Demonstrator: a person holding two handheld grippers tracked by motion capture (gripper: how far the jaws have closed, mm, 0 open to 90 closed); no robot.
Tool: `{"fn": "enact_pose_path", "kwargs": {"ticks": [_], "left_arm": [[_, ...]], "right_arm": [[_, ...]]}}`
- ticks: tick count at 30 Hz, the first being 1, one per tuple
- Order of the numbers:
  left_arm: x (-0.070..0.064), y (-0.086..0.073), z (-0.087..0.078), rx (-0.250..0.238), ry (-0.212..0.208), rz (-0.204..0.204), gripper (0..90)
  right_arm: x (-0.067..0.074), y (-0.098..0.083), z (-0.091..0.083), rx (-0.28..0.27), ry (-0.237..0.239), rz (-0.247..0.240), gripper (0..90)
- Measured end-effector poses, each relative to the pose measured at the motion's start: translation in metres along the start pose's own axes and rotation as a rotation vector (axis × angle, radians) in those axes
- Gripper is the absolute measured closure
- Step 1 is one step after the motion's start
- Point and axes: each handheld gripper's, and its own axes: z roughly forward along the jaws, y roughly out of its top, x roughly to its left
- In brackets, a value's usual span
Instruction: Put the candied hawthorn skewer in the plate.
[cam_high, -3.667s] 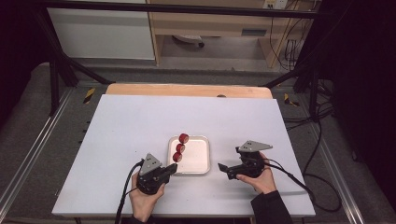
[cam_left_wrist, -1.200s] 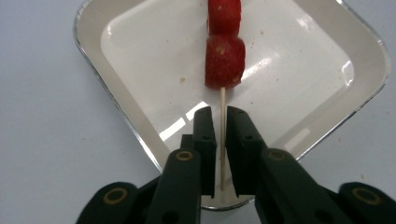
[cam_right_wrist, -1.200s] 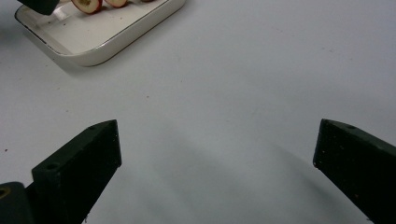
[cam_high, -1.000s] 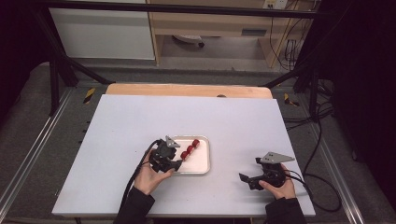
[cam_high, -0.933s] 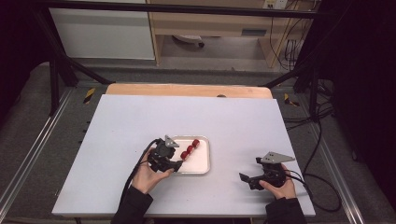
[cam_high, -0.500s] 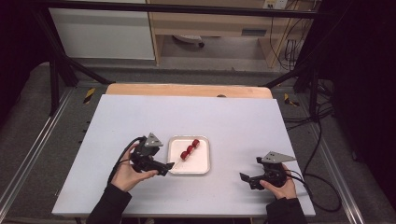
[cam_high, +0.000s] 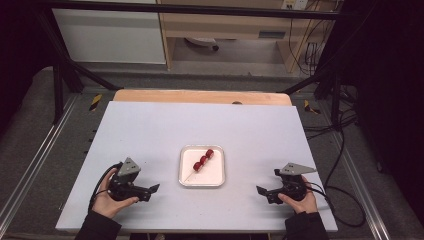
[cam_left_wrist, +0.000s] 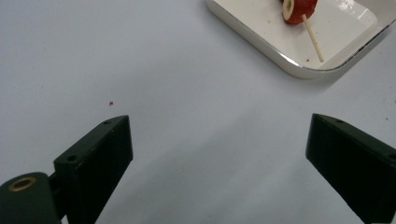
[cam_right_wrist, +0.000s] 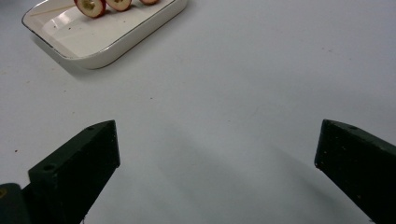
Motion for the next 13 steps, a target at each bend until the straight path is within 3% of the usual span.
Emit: {"fn": "enact_pose_path", "kwargs": {"ticks": [4, 13], "left_arm": [[0.006, -0.014, -0.004, -0.022, 0.004, -0.011, 7.3], [0.009, -0.018, -0.002, -0.014, -0.004, 0.004, 7.4]], "right_arm": [[0.001, -0.001, 0.0, 0.01, 0.0, -0.001, 0.6], [0.002, -0.001, 0.001, 0.02, 0.007, 0.003, 0.6]]}}
